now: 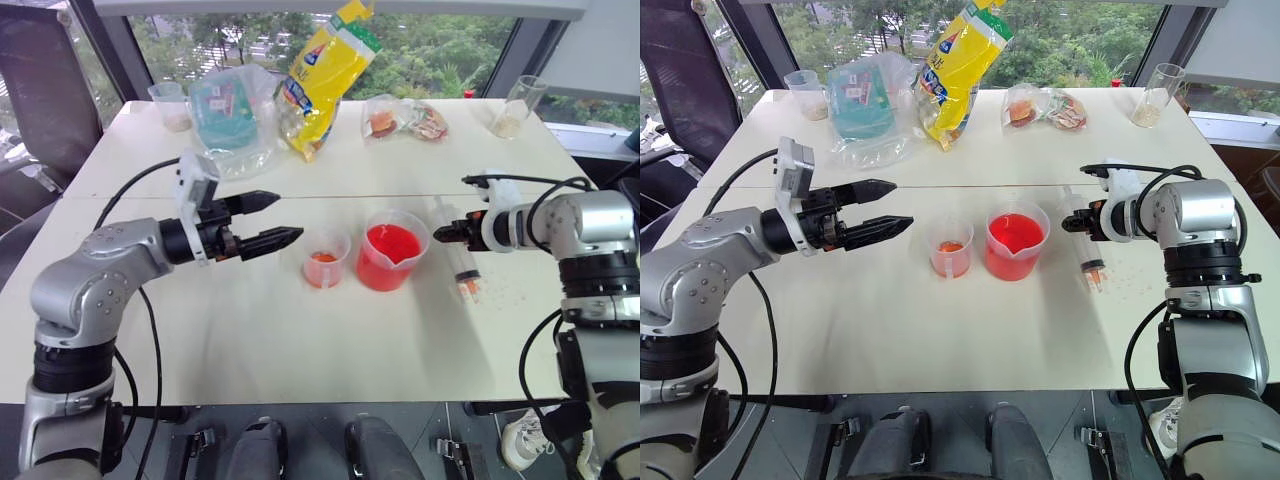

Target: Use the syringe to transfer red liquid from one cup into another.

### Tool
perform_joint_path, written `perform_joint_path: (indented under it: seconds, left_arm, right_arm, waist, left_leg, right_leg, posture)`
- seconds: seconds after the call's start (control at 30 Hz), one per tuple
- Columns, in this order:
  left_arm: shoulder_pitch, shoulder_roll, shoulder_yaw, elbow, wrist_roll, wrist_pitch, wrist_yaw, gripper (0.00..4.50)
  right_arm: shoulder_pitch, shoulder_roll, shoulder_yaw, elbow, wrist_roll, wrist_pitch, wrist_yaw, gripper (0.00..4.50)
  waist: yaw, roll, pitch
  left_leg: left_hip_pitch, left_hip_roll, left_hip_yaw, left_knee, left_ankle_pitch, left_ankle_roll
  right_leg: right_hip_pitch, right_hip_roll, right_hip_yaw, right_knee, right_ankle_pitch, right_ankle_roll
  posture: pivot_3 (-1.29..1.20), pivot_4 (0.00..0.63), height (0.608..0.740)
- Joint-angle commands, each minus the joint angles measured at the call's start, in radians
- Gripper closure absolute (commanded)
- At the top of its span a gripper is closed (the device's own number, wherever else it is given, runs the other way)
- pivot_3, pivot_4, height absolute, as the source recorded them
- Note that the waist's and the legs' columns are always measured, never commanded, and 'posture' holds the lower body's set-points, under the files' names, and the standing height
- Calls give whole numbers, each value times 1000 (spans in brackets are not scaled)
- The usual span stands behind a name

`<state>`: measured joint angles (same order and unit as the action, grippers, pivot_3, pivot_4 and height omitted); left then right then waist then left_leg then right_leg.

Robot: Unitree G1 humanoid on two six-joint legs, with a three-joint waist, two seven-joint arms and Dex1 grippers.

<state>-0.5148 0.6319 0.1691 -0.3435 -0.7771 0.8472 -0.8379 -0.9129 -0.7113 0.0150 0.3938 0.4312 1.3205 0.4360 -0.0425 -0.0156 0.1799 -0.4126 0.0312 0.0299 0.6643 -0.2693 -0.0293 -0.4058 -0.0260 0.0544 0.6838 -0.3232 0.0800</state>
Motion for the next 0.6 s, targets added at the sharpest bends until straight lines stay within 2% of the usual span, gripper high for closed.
perform_joint_path:
  seconds: [0.03, 0.2, 0.37, 0.6]
  left_arm:
    - [18, 21, 8, -53, -24, 7, 12, 31]
    - [42, 30, 12, -80, -42, 16, 28, 0]
    - [51, 45, 14, -91, -54, 23, 33, 0]
    - [54, 81, 14, -100, -70, 29, 21, 0]
  right_arm:
    - [17, 9, -14, 2, -28, -18, 7, 2642]
    - [24, 6, -41, -24, -29, -12, 23, 133]
    - [21, -59, -41, -129, -16, -30, 92, 53]
    - [102, -275, -42, -424, 49, -141, 350, 53]
  waist:
    - [0, 0, 0]
    - [0, 0, 0]
    - [1, 0, 0]
    - [3, 0, 0]
  left_leg:
    - [0, 0, 0, 0, 0, 0]
    - [0, 0, 0, 0, 0, 0]
    - [0, 0, 0, 0, 0, 0]
    - [0, 0, -1, 0, 0, 0]
  right_leg:
    - [0, 0, 0, 0, 0, 0]
    - [0, 0, 0, 0, 0, 0]
    - [0, 0, 0, 0, 0, 0]
    - [1, 0, -1, -1, 0, 0]
  posture:
    - [0, 150, 740]
    - [0, 150, 740]
    - [0, 150, 740]
    - [0, 150, 740]
